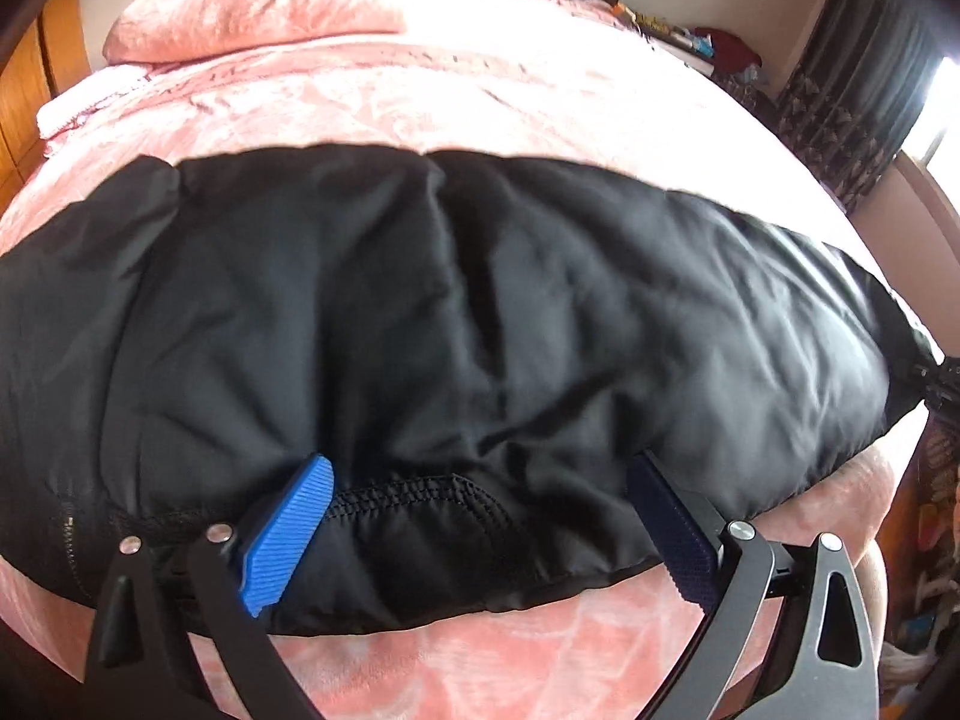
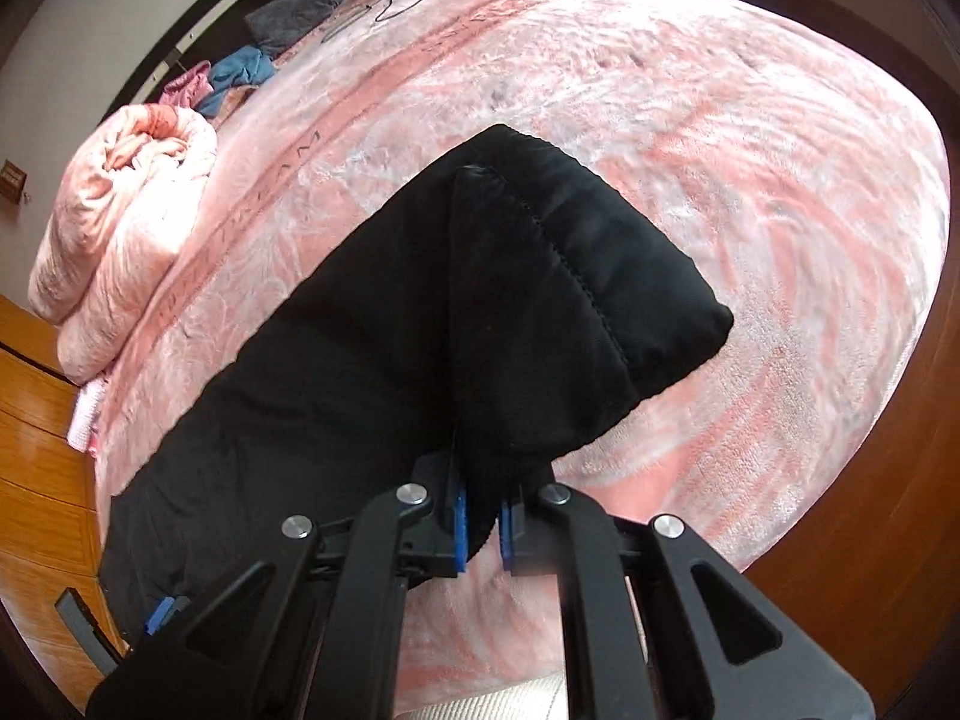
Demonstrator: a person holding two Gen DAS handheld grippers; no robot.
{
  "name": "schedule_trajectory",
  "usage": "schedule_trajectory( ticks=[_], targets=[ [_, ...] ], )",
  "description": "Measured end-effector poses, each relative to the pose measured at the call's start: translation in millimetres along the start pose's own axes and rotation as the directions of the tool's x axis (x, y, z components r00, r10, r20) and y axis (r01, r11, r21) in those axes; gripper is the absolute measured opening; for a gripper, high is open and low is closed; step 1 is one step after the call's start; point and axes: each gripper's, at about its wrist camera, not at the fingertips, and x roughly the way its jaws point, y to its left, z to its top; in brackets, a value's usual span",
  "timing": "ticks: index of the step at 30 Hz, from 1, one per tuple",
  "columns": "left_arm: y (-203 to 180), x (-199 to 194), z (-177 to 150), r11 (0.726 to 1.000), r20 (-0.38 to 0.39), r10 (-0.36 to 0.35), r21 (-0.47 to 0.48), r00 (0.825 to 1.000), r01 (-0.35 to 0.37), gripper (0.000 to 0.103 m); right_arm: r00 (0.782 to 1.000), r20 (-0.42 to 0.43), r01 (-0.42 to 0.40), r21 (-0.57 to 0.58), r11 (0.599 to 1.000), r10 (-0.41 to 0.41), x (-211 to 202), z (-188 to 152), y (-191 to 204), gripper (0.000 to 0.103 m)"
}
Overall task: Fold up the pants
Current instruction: 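Lift the pants edge with the right gripper and fold it over the pants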
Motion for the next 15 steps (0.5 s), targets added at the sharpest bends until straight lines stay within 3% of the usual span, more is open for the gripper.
schedule_trajectory(
  ticks=[3,8,11,15],
  targets=[
    [1,-4,0,0.999,-0.001,-0.012,0.032,1.0,0.012,0.099,1.0,0.01,0.024,-0.003,1.0,-0.024,-6,1,9,0.006],
    [33,-40,-1,0.994,0.054,-0.048,-0.095,0.997,0.053,0.099,0.987,0.127,-0.087,-0.105,0.991,0.1,-59,3,64,0.006],
    [55,-64,-6,0.991,0.1,-0.01,-0.129,0.995,0.023,0.099,0.971,0.151,-0.144,-0.247,0.958,0.185,-85,-6,120,0.007],
    [89,-88,-8,0.982,0.137,0.026,-0.189,0.99,0.0,0.099,0.968,0.126,-0.141,-0.441,0.886,0.217,-89,-37,199,0.009]
  ],
)
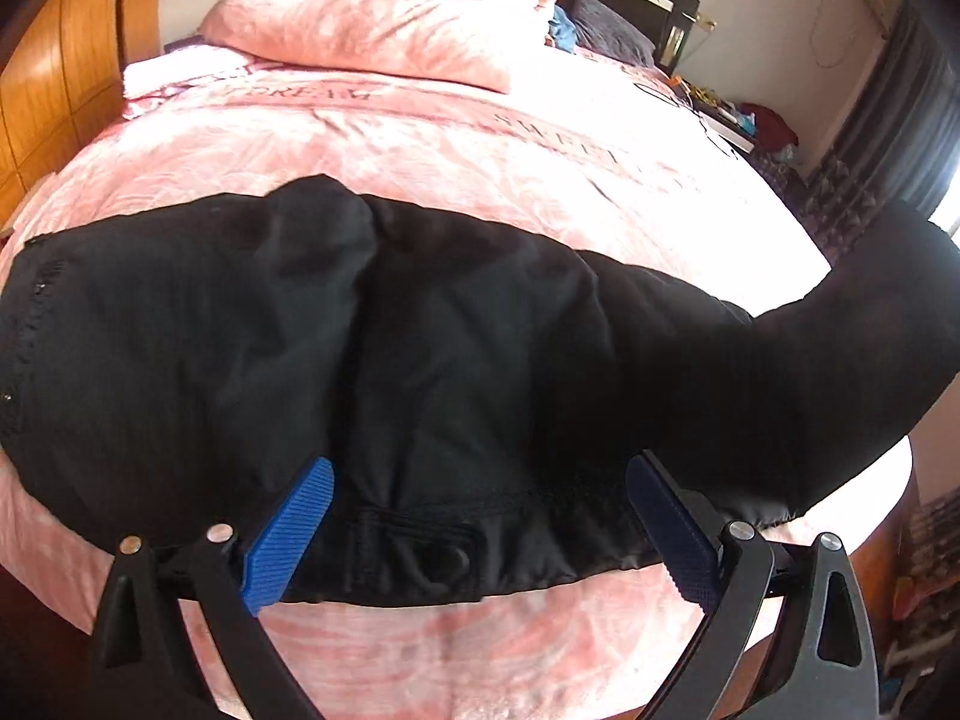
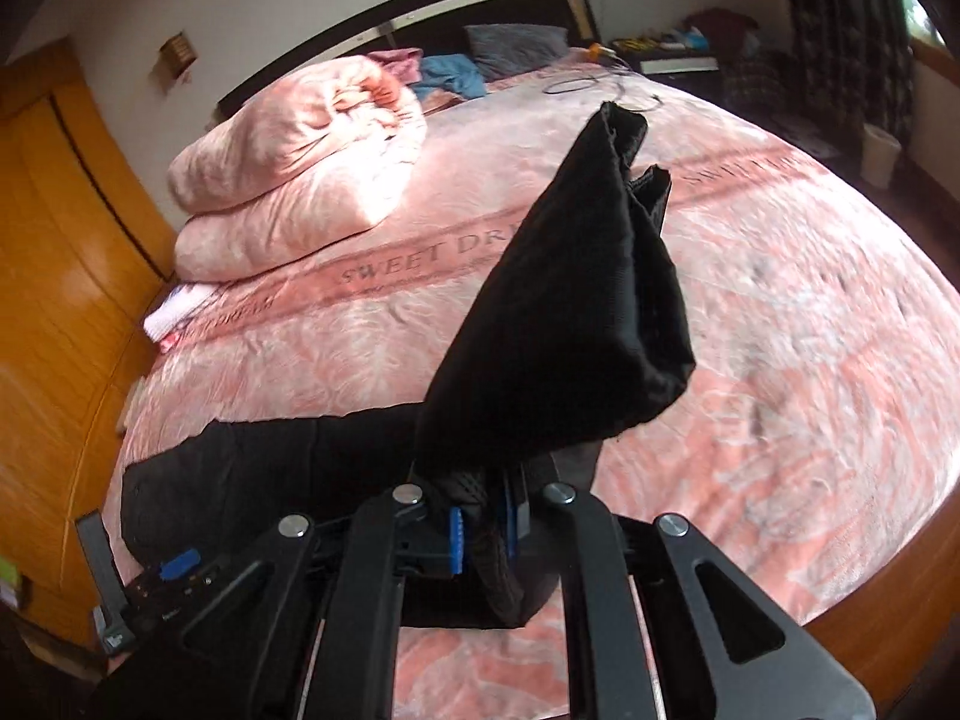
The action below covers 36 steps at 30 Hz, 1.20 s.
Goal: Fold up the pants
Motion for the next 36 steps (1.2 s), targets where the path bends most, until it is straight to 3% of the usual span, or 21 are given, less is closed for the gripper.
schedule_trajectory(
  ticks=[8,13,17,20,22,24,26,30,33,36],
  targets=[
    [61,-22,12,0.993,0.042,0.029,-0.118,0.999,-0.023,0.099,0.991,-0.137,-0.054,-0.323,0.945,0.009,57,-52,132,0.009],
    [86,-30,10,0.986,0.055,0.046,-0.165,0.997,-0.037,0.099,0.967,-0.253,-0.077,-0.422,0.903,-0.036,106,-98,178,0.009],
    [105,-31,9,0.979,0.054,0.058,-0.201,0.997,-0.047,0.099,0.955,-0.283,-0.057,-0.463,0.885,-0.086,127,-127,189,0.011],
    [115,-32,5,0.972,0.054,0.061,-0.23,0.997,-0.047,0.099,0.946,-0.32,-0.099,-0.454,0.885,-0.058,129,-130,189,0.032],
    [119,-32,4,0.968,0.049,0.053,-0.248,0.997,-0.04,0.099,0.931,-0.363,-0.184,-0.41,0.893,0.025,123,-128,189,0.063],
    [121,-32,2,0.967,0.051,0.048,-0.254,0.998,-0.033,0.099,0.915,-0.382,-0.272,-0.343,0.899,0.131,112,-125,185,0.069],
    [121,-31,2,0.967,0.051,0.046,-0.254,0.998,-0.031,0.099,0.908,-0.375,-0.308,-0.297,0.904,0.186,100,-120,183,0.07],
    [118,-30,1,0.967,0.047,0.034,-0.255,0.998,-0.021,0.099,0.945,-0.314,-0.208,-0.364,0.908,0.091,93,-119,194,0.07],
    [116,-27,0,0.966,0.036,0.037,-0.256,0.999,-0.026,0.099,0.953,-0.302,-0.141,-0.421,0.896,0.008,105,-125,207,0.07],
    [114,-27,-2,0.969,0.032,0.039,-0.244,0.999,-0.03,0.099,0.963,-0.245,-0.021,-0.488,0.872,-0.114,120,-130,212,0.059]
  ],
)
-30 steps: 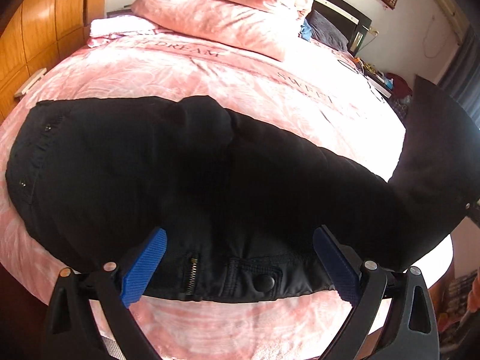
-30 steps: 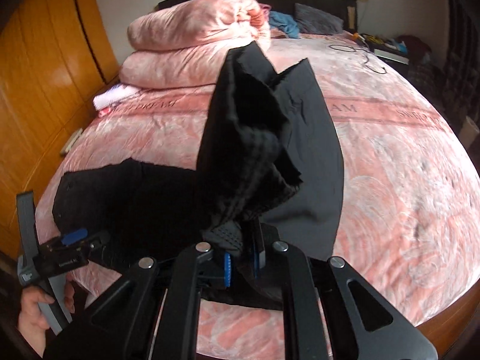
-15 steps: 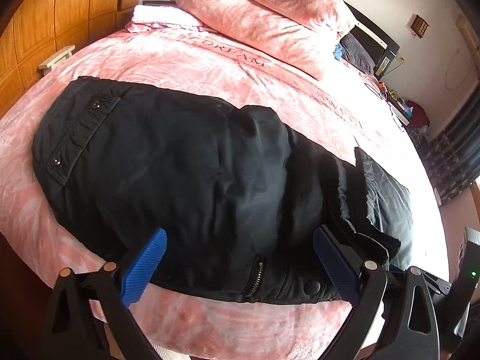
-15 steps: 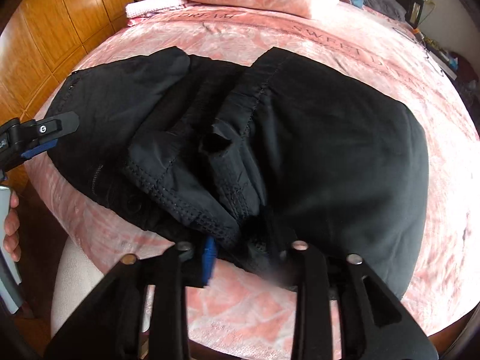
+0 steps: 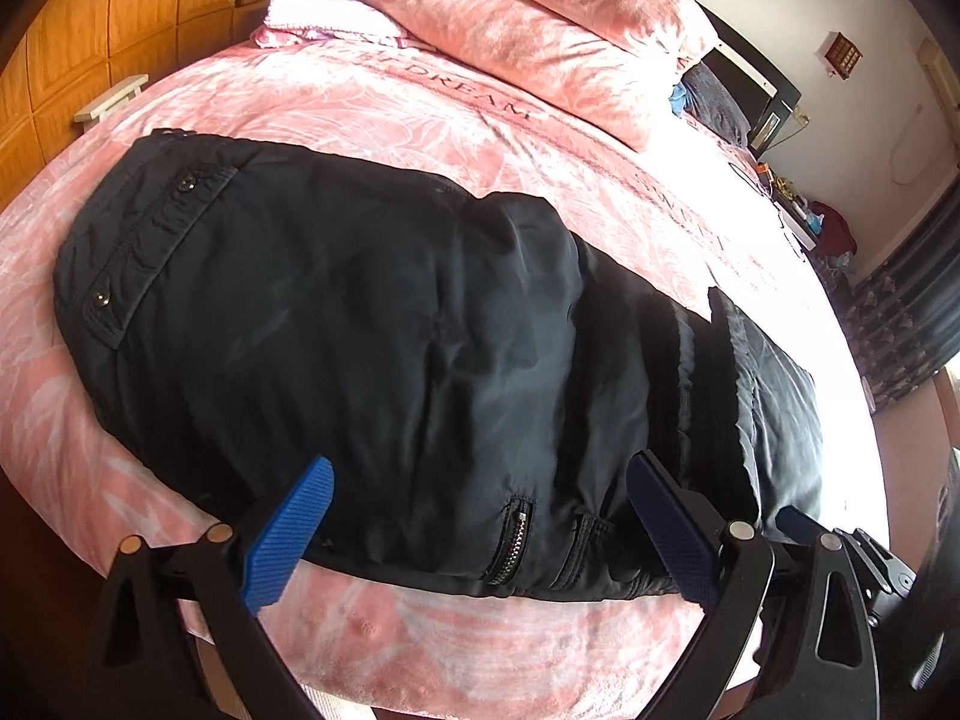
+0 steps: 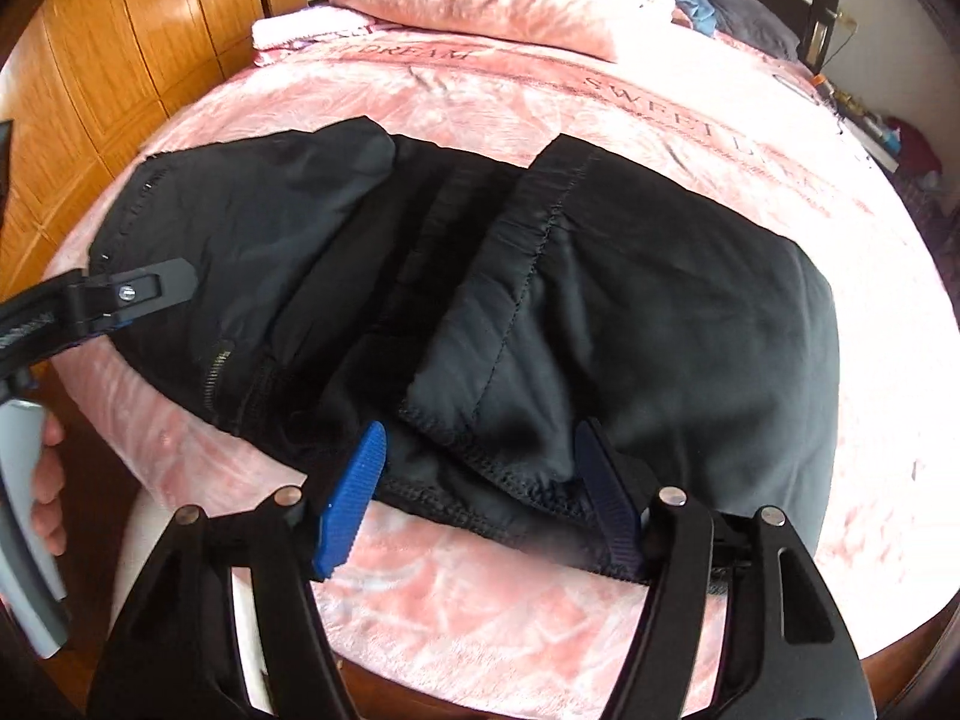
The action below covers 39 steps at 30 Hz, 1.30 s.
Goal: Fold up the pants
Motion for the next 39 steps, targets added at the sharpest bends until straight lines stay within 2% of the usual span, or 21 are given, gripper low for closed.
schedule_trajectory(
  ticks=[1,4,7,10,13,17,22,24,26,28,33,34,36,39],
  targets=[
    [-1,0,-1,1.0,0.0,0.006,0.012,1.0,-0.006,0.099,0.999,-0.015,0.037,-0.006,0.999,-0.037,8,-1,0,0.047],
    [-1,0,-2,0.997,0.0,0.041,0.061,0.999,-0.041,0.099,0.999,-0.048,-0.001,0.042,0.999,0.003,22,-3,-9,0.016],
    [5,0,-2,0.995,0.001,0.059,0.079,0.998,-0.059,0.099,0.998,-0.032,-0.053,0.09,0.995,0.056,13,1,-18,0.008],
    [17,0,-1,0.996,-0.006,0.067,0.058,0.998,-0.066,0.099,0.988,0.063,-0.145,0.123,0.982,0.138,-14,9,-24,0.008],
    [29,1,0,0.997,-0.011,0.071,0.02,0.997,-0.071,0.099,0.978,0.099,-0.192,0.066,0.979,0.185,-36,17,-11,0.008],
    [40,-1,0,0.997,-0.008,0.073,-0.014,0.997,-0.073,0.099,0.968,0.071,-0.24,-0.033,0.97,0.242,-36,17,19,0.008],
    [48,-3,0,0.996,-0.008,0.085,-0.021,0.996,-0.085,0.099,0.979,-0.057,-0.201,-0.093,0.975,0.197,5,9,49,0.009],
    [51,-4,0,0.996,-0.012,0.087,-0.027,0.996,-0.087,0.099,0.983,-0.071,-0.179,-0.112,0.978,0.171,14,0,53,0.01],
    [54,-3,0,0.995,-0.016,0.091,-0.03,0.996,-0.091,0.099,0.982,-0.069,-0.185,-0.129,0.974,0.178,11,-1,56,0.018],
    [55,-1,0,0.995,-0.023,0.096,-0.031,0.995,-0.096,0.099,0.97,-0.081,-0.237,-0.133,0.962,0.228,4,-4,55,0.047],
    [52,-1,1,0.996,-0.026,0.092,-0.019,0.995,-0.092,0.099,0.928,-0.013,-0.372,-0.029,0.928,0.372,-27,-1,27,0.045],
    [51,-1,1,0.996,-0.026,0.092,-0.012,0.995,-0.092,0.099,0.929,0.006,-0.369,0.0,0.929,0.369,-31,1,21,0.044],
    [46,-1,1,0.996,-0.027,0.091,0.002,0.995,-0.091,0.099,0.947,0.031,-0.32,0.049,0.946,0.319,-35,5,7,0.044],
    [38,0,2,0.996,-0.032,0.092,0.019,0.995,-0.091,0.099,0.973,0.016,-0.23,0.127,0.965,0.229,-27,8,-5,0.043]
  ],
)
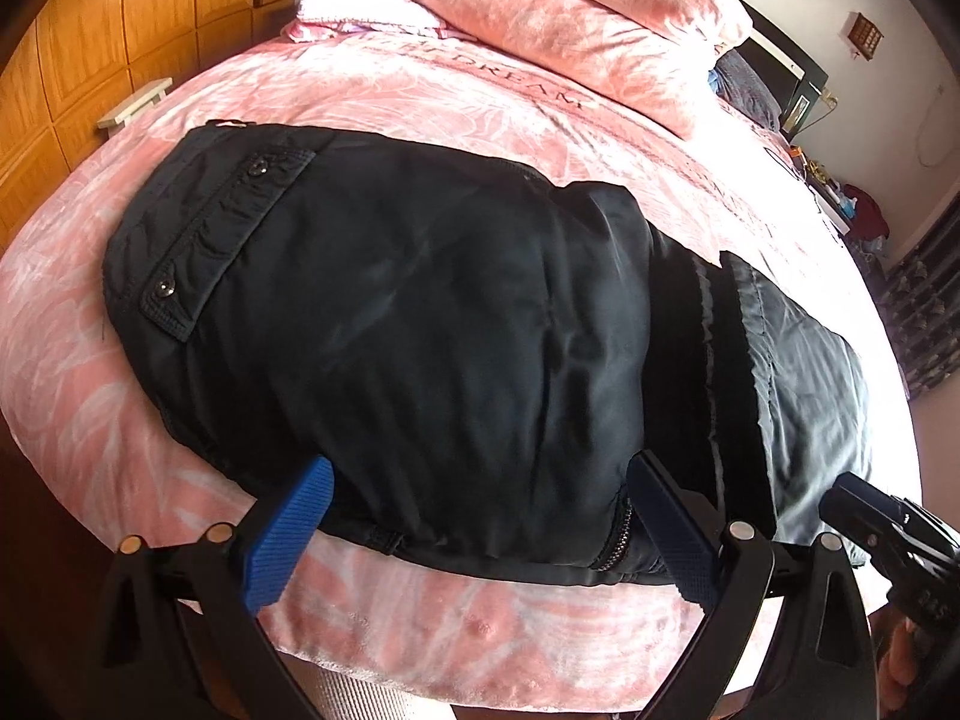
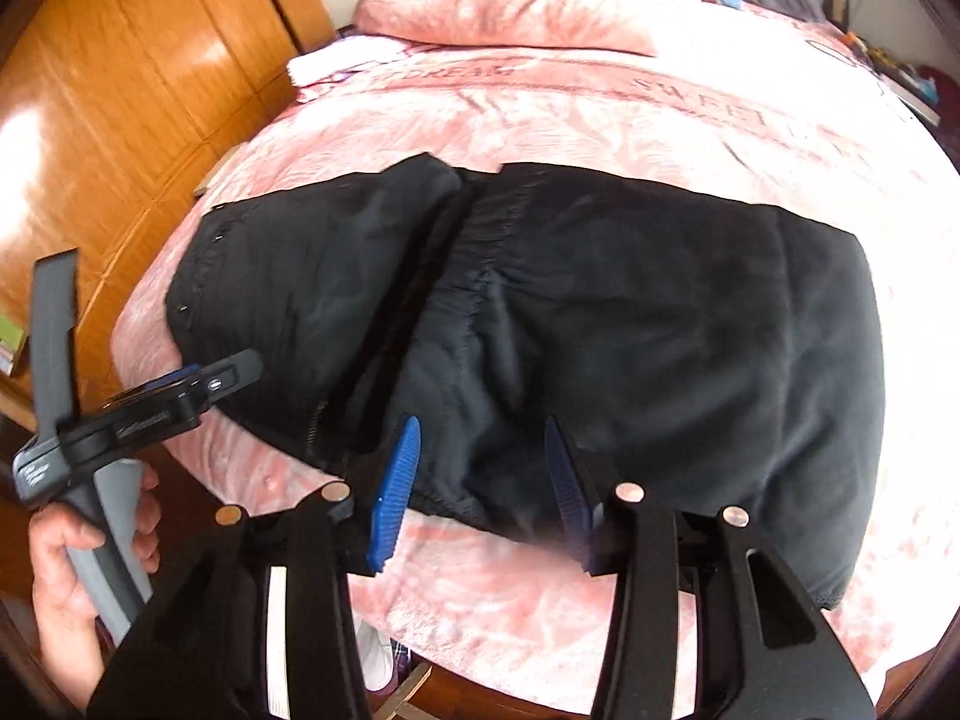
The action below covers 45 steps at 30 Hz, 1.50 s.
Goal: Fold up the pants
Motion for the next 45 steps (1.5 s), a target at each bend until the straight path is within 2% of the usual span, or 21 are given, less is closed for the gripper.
schedule_trajectory(
  ticks=[5,9,10,12,15,21,25,29,31,33,36,37,38,39,43,45],
  targets=[
    [-13,0,-1,0.999,-0.004,0.002,0.037,1.0,-0.002,0.099,0.998,-0.066,0.01,0.078,0.997,-0.005,29,0,-9,0.043],
    [-17,2,-3,0.998,-0.017,0.008,0.055,1.0,-0.007,0.099,0.99,-0.079,0.117,-0.03,0.993,-0.12,47,-7,10,0.043],
    [-17,2,-4,0.998,-0.018,0.011,0.058,1.0,-0.01,0.099,0.99,-0.078,0.116,-0.033,0.993,-0.119,45,-6,11,0.041],
    [-17,1,-5,0.998,-0.013,0.022,0.061,1.0,-0.021,0.099,0.996,-0.064,0.063,-0.002,0.998,-0.063,37,-7,8,0.036],
    [-13,2,-6,0.998,-0.018,0.031,0.049,0.999,-0.03,0.099,0.999,-0.05,0.024,0.033,0.999,-0.022,33,-7,8,0.037],
    [-5,9,-9,1.0,-0.045,0.01,0.028,0.999,-0.009,0.099,0.993,-0.089,0.074,-0.017,0.997,-0.075,49,-5,19,0.038],
    [18,-1,-8,1.0,-0.013,-0.008,-0.03,1.0,0.007,0.099,0.998,-0.059,0.025,0.003,1.0,-0.025,33,0,16,0.038],
    [71,-10,2,0.985,0.019,-0.001,-0.173,1.0,0.004,0.099,0.999,-0.043,-0.009,0.039,0.999,0.011,19,4,8,0.038],
    [108,-12,9,0.961,0.028,-0.013,-0.275,1.0,0.02,0.098,0.999,-0.041,-0.02,0.049,0.999,0.022,17,12,-1,0.038],
    [141,-12,15,0.923,0.07,-0.053,-0.378,0.996,0.075,0.097,0.999,-0.043,-0.029,0.049,0.998,0.031,15,14,-3,0.039],
    [186,-5,20,0.837,0.112,-0.136,-0.519,0.984,0.175,0.09,0.998,-0.057,-0.035,0.047,0.998,0.037,25,15,-2,0.039],
    [198,0,20,0.798,0.129,-0.181,-0.56,0.975,0.222,0.088,0.997,-0.062,-0.036,0.045,0.998,0.038,28,14,2,0.039],
    [206,4,20,0.769,0.141,-0.216,-0.586,0.966,0.257,0.08,0.997,-0.065,-0.034,0.043,0.998,0.037,29,14,1,0.039],
    [213,10,19,0.737,0.15,-0.251,-0.611,0.956,0.29,0.078,0.997,-0.07,-0.03,0.04,0.999,0.032,31,14,3,0.039],
    [231,26,6,0.64,0.178,-0.306,-0.689,0.935,0.341,0.078,0.996,-0.088,-0.024,0.046,0.999,0.028,38,12,1,0.041],
    [236,28,-2,0.601,0.214,-0.323,-0.706,0.922,0.375,0.078,0.995,-0.091,-0.024,0.046,0.999,0.028,41,11,0,0.041]
  ],
)
